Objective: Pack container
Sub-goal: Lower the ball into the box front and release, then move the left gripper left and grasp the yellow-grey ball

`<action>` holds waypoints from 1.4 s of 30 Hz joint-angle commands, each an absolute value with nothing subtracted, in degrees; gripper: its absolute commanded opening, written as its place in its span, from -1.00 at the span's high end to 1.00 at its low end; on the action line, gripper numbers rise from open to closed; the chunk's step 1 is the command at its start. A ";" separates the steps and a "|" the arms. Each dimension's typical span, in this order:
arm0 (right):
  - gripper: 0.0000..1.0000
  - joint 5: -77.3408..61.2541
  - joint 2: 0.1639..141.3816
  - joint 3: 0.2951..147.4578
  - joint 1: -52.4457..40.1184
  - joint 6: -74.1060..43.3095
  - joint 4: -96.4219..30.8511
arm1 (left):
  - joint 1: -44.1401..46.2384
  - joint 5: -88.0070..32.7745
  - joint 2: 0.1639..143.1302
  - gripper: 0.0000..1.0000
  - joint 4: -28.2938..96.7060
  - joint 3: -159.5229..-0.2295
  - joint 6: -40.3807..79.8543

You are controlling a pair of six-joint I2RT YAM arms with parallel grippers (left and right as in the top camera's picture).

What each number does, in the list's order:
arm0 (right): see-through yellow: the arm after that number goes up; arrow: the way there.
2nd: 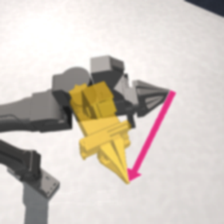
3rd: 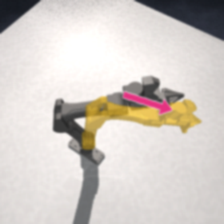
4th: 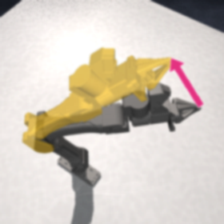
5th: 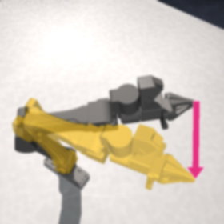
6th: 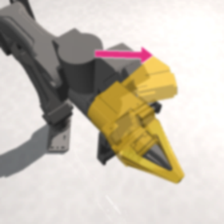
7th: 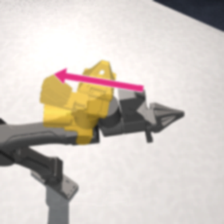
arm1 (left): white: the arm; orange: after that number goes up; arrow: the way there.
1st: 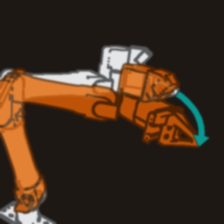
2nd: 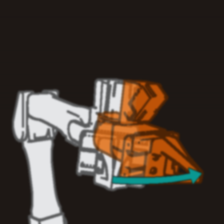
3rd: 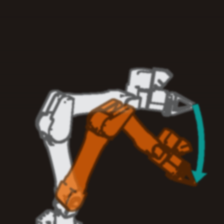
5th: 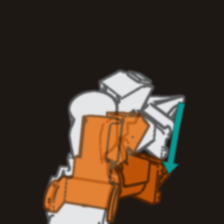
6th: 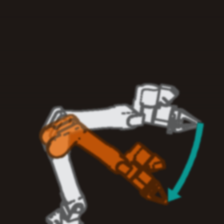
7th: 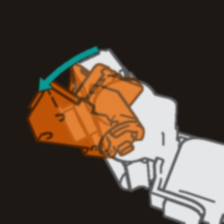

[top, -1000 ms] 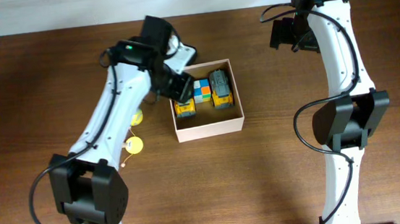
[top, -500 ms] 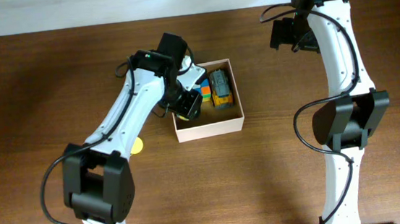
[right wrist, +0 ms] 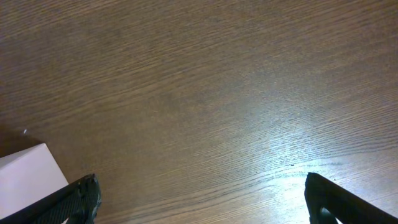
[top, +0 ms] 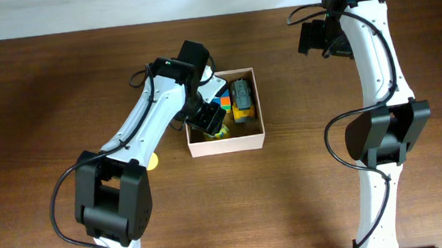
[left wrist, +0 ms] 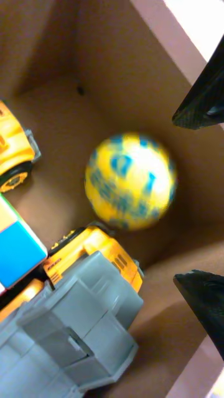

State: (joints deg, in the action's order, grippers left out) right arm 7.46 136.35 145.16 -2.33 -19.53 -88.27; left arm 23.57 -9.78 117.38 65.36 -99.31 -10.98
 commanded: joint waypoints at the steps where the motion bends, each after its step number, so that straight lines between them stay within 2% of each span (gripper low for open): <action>1: -0.98 7.16 135.48 145.23 -2.20 -19.94 -88.33 | 23.49 -6.17 117.43 -0.50 65.82 -99.13 -11.66; 10: -0.98 7.16 135.48 145.23 -2.22 -19.94 -88.27 | 20.67 -4.69 117.19 -0.53 68.58 -103.46 -11.22; 18: -0.98 7.16 135.48 145.23 -2.22 -19.94 -88.07 | 16.82 -4.64 114.76 -0.71 71.02 -113.16 -11.22; 31: -0.98 7.16 135.48 145.23 -2.22 -19.97 -87.59 | 5.58 -0.60 118.63 -0.74 71.44 -108.99 -2.37; 35: -0.98 7.16 135.48 145.23 -2.22 -19.97 -87.59 | 4.43 -0.64 121.23 -0.74 72.25 -108.18 -0.80; 36: -0.98 7.16 135.48 145.23 -2.22 -19.97 -87.59 | 4.43 -0.60 122.65 -0.86 72.55 -107.92 -0.86; 42: -0.98 7.16 135.48 145.23 -2.22 -19.97 -87.64 | 4.60 -0.60 127.59 -0.86 73.67 -107.85 -0.84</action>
State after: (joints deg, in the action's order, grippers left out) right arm 7.44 136.35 145.16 -2.33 -19.49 -87.81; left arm 4.54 -0.99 125.36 73.14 -108.36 -1.85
